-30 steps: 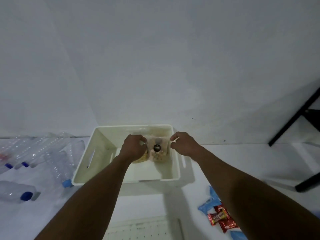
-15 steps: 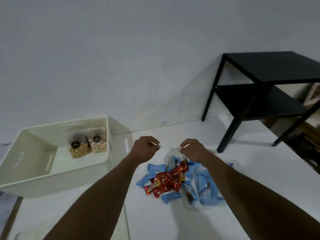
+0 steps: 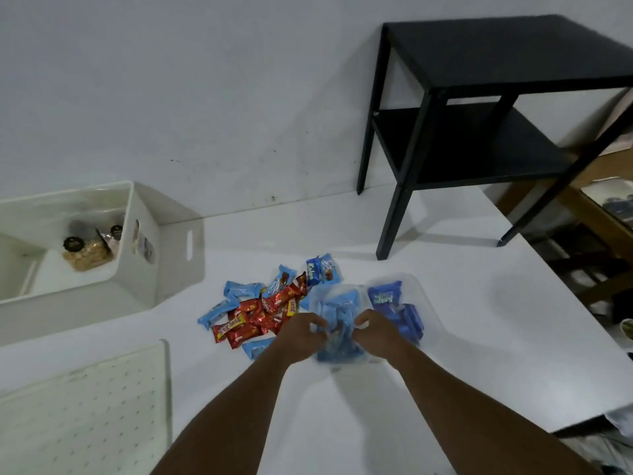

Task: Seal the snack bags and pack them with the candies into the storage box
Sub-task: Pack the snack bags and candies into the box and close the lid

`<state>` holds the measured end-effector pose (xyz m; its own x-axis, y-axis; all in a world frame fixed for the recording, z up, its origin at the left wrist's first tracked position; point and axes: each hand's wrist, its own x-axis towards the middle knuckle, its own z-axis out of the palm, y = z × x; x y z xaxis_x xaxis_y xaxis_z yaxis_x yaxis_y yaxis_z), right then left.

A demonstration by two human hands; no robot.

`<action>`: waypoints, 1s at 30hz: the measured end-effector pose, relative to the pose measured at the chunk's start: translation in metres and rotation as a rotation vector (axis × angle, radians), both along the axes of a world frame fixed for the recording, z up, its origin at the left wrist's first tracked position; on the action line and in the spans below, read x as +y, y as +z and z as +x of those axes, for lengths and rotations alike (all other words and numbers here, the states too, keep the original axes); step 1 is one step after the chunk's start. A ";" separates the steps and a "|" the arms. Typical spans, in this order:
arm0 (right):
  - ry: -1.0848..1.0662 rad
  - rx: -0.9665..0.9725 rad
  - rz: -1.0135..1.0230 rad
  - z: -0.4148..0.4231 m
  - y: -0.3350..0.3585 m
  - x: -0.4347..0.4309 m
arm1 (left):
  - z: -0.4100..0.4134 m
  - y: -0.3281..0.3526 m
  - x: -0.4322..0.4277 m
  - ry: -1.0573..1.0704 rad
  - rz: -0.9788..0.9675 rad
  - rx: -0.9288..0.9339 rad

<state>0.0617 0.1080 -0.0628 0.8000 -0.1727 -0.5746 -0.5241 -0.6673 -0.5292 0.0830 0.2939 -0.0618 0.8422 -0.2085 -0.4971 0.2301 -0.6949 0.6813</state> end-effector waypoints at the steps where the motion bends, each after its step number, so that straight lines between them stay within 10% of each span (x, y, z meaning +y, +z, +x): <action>1: 0.017 0.000 0.009 -0.002 -0.003 0.002 | -0.003 -0.002 -0.003 0.008 0.007 0.004; 14: 0.106 -0.319 0.042 0.016 0.044 -0.037 | 0.016 0.046 -0.018 0.035 0.032 -0.169; 30: -0.010 -0.211 0.001 -0.015 0.025 -0.141 | -0.010 0.006 -0.120 -0.107 -0.039 -0.129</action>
